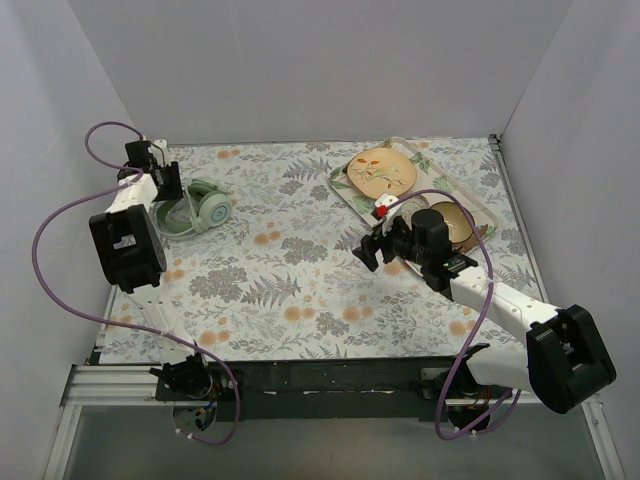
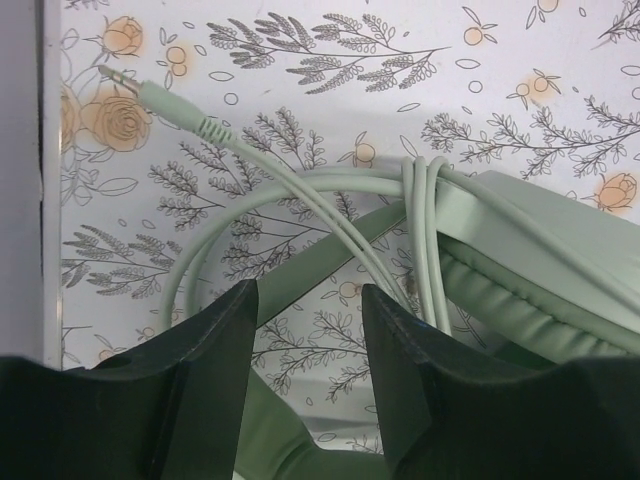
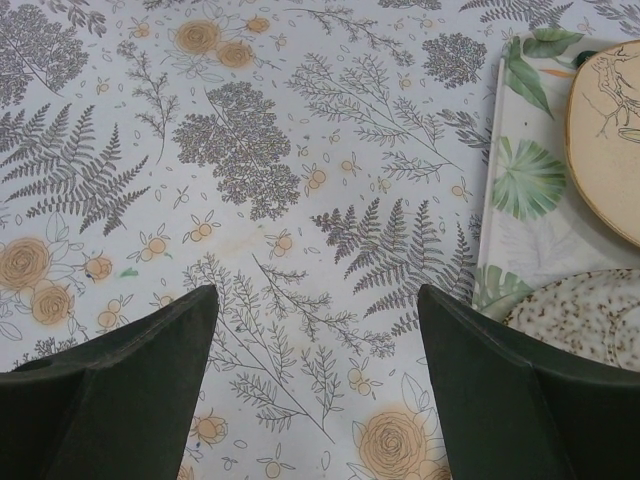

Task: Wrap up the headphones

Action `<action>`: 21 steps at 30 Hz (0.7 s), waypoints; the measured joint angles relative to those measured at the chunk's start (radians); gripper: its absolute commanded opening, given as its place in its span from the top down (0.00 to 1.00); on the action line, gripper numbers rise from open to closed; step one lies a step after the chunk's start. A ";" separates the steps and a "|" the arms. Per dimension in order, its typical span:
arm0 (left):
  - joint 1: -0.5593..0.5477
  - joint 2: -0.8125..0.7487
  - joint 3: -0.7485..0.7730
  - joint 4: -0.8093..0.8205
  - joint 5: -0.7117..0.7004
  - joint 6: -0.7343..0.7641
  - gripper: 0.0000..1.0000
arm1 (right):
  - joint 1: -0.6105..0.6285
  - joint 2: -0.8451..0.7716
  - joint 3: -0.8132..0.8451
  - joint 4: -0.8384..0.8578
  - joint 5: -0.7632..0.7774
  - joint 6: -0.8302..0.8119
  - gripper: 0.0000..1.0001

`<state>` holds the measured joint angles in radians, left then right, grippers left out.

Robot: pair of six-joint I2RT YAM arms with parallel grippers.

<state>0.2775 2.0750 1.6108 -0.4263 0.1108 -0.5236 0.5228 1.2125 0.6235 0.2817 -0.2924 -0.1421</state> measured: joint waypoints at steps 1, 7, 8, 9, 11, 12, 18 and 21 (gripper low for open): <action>0.000 -0.003 0.000 0.001 -0.007 0.002 0.54 | 0.000 0.000 0.000 -0.001 -0.002 0.000 0.11; 0.000 -0.040 0.000 0.000 -0.026 0.011 0.53 | 0.000 -0.001 0.000 -0.003 -0.006 0.000 0.11; 0.000 -0.049 0.000 0.000 -0.026 0.011 0.53 | 0.000 -0.002 0.000 -0.003 -0.007 0.000 0.11; 0.000 -0.058 0.000 0.000 -0.026 0.012 0.53 | 0.000 -0.002 0.000 -0.003 -0.008 0.000 0.11; 0.000 -0.074 0.000 0.000 -0.025 0.013 0.52 | 0.000 -0.002 0.000 -0.003 -0.010 0.000 0.11; 0.000 -0.081 0.000 0.000 -0.025 0.013 0.52 | 0.000 -0.002 0.000 -0.003 -0.011 0.000 0.11; 0.000 -0.111 -0.006 -0.007 -0.016 0.019 0.31 | 0.000 -0.002 0.000 -0.005 0.005 0.006 0.09; -0.001 -0.154 -0.045 -0.023 0.013 0.022 0.15 | 0.000 -0.008 0.002 -0.023 0.060 0.020 0.09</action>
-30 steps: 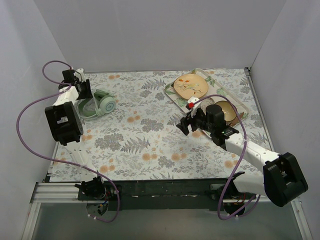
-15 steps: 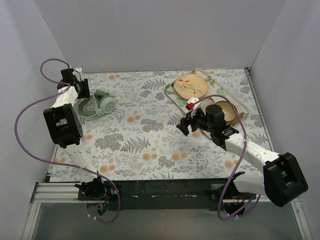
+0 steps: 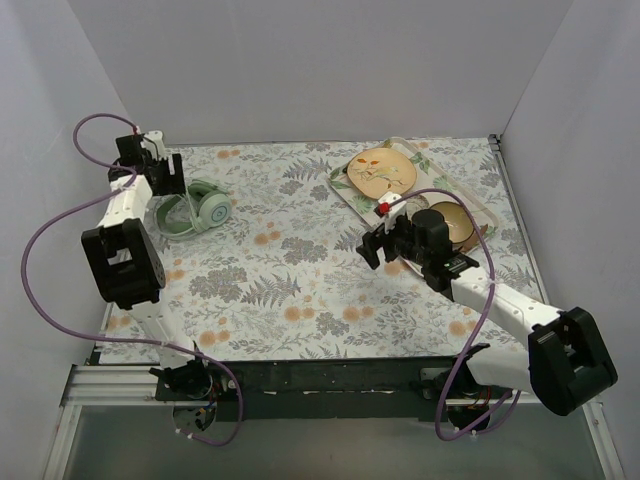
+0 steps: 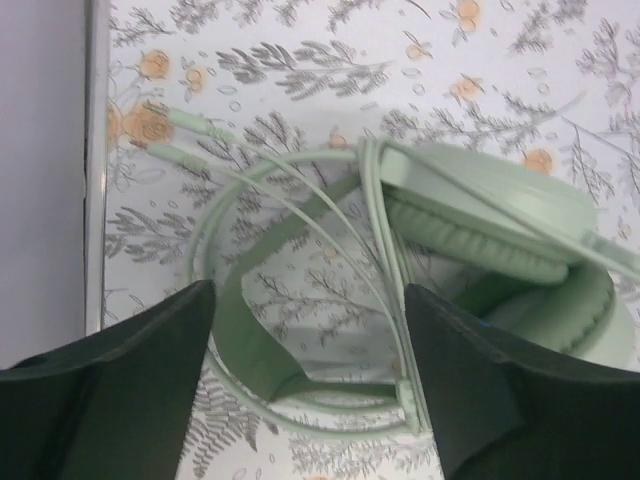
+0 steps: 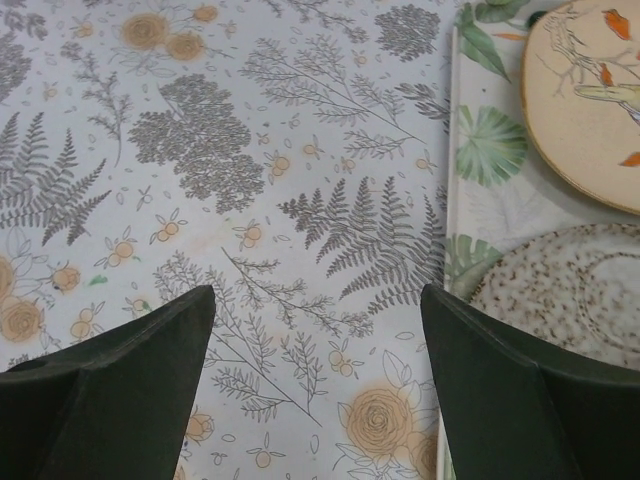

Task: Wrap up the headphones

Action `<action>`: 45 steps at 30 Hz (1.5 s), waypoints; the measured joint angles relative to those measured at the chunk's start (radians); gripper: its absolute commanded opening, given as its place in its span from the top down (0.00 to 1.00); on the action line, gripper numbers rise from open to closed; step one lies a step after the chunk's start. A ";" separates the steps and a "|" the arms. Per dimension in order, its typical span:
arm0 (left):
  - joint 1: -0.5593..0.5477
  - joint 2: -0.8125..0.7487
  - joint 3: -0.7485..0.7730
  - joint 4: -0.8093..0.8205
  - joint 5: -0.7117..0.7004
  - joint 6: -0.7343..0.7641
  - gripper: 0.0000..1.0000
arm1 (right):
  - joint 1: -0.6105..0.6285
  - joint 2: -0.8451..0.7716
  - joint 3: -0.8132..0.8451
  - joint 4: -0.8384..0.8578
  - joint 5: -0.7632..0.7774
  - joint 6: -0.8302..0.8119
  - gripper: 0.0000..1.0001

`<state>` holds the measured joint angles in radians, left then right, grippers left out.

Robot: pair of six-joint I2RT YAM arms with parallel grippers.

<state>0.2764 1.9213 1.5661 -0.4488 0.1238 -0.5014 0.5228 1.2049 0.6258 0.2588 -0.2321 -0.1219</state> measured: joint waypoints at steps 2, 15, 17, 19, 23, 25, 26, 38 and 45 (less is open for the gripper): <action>-0.009 -0.049 -0.045 -0.018 0.022 0.011 0.09 | 0.000 -0.008 0.001 -0.016 0.054 0.016 0.07; -0.341 -0.533 -0.374 -0.126 0.195 0.099 0.02 | -0.041 -0.207 -0.034 -0.108 0.444 0.144 0.01; -0.348 -0.598 -0.432 -0.126 0.219 0.112 0.02 | -0.046 -0.264 -0.060 -0.114 0.462 0.149 0.01; -0.347 -0.668 -0.505 -0.134 0.228 0.123 0.02 | -0.046 -0.307 -0.084 -0.118 0.466 0.155 0.01; -0.344 -0.788 -0.665 -0.114 0.231 0.133 0.02 | -0.046 -0.359 -0.128 -0.124 0.466 0.176 0.01; -0.344 -0.838 -0.761 -0.088 0.217 0.138 0.02 | -0.046 -0.374 -0.146 -0.129 0.466 0.192 0.02; -0.344 -0.861 -0.806 -0.078 0.205 0.139 0.02 | -0.046 -0.379 -0.153 -0.131 0.466 0.200 0.02; -0.344 -1.018 -1.046 0.078 0.161 0.101 0.02 | -0.046 -0.420 -0.187 -0.124 0.476 0.281 0.01; -0.344 -1.035 -1.080 0.091 0.170 0.101 0.02 | -0.046 -0.434 -0.200 -0.118 0.469 0.291 0.01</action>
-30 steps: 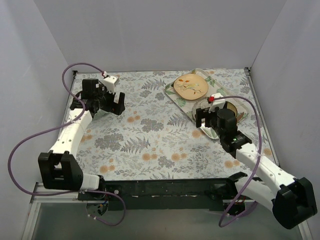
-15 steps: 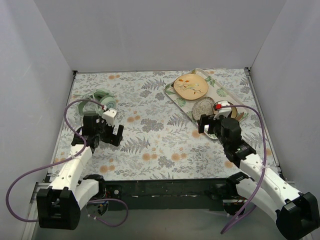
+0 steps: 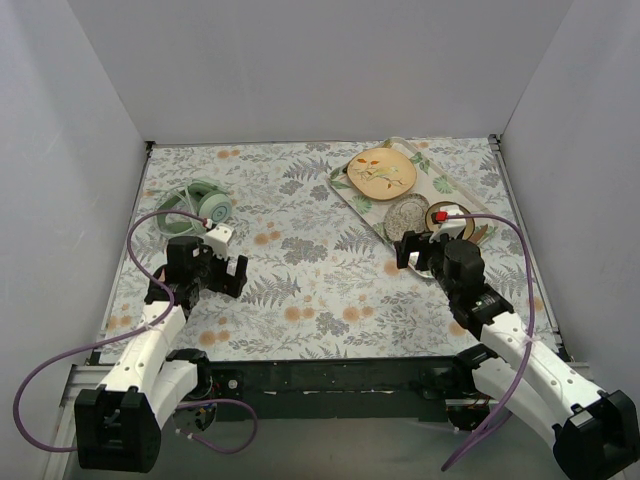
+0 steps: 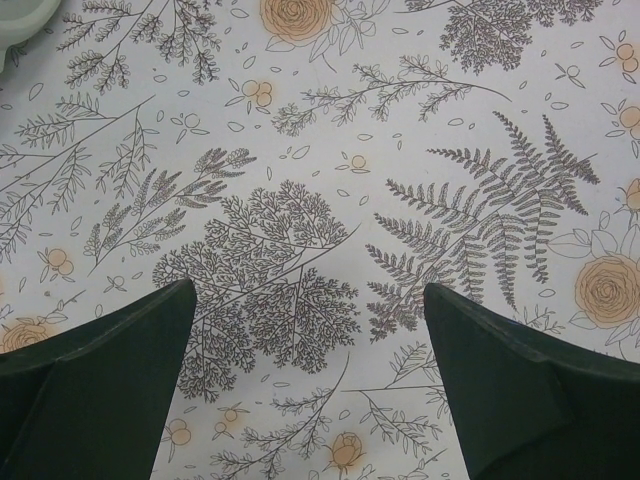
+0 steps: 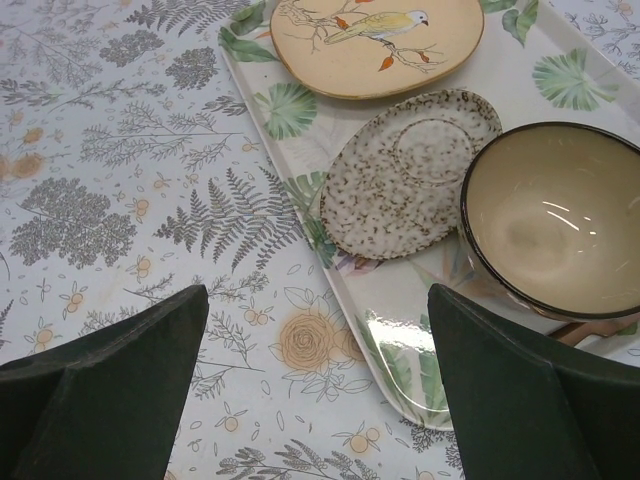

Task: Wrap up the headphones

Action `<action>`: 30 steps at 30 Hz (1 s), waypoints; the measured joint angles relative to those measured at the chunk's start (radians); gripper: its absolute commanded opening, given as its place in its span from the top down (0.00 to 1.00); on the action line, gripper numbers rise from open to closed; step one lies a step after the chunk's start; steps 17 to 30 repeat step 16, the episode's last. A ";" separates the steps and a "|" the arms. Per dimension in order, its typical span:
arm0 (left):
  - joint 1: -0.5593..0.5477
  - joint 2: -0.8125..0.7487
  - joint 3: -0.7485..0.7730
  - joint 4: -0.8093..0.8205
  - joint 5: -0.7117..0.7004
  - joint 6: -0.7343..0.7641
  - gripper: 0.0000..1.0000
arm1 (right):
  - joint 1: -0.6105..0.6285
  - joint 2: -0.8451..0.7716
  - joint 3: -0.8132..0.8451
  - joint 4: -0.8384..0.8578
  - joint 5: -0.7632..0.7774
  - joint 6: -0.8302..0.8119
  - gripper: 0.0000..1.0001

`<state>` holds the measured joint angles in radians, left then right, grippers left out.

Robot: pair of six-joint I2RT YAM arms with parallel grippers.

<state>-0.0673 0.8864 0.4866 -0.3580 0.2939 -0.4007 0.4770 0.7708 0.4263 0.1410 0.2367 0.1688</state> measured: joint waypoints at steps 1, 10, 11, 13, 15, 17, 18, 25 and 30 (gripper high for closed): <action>0.000 -0.001 -0.002 0.000 0.002 0.000 0.02 | 0.000 -0.002 0.000 0.000 0.000 0.000 0.01; 0.000 -0.021 -0.003 0.000 0.006 0.001 0.02 | 0.000 -0.006 0.000 0.005 -0.005 0.000 0.01; 0.000 -0.023 -0.003 0.000 0.006 0.001 0.02 | 0.000 -0.005 0.000 0.007 -0.006 0.000 0.01; 0.000 -0.026 -0.003 0.000 0.006 0.001 0.02 | 0.000 -0.005 0.000 0.010 -0.008 0.001 0.01; 0.000 -0.026 -0.003 0.000 0.006 0.001 0.02 | 0.000 -0.005 -0.005 0.020 -0.011 0.002 0.01; 0.000 -0.026 -0.004 0.000 0.006 0.001 0.02 | 0.000 -0.006 -0.013 0.029 -0.011 0.004 0.01; 0.000 -0.026 -0.004 0.000 0.006 0.001 0.02 | 0.000 -0.006 -0.013 0.029 -0.011 0.004 0.01; 0.000 -0.026 -0.004 0.000 0.006 0.001 0.02 | 0.000 -0.006 -0.013 0.029 -0.011 0.004 0.01; 0.000 -0.026 -0.004 0.000 0.006 0.001 0.02 | 0.000 -0.006 -0.013 0.029 -0.011 0.004 0.01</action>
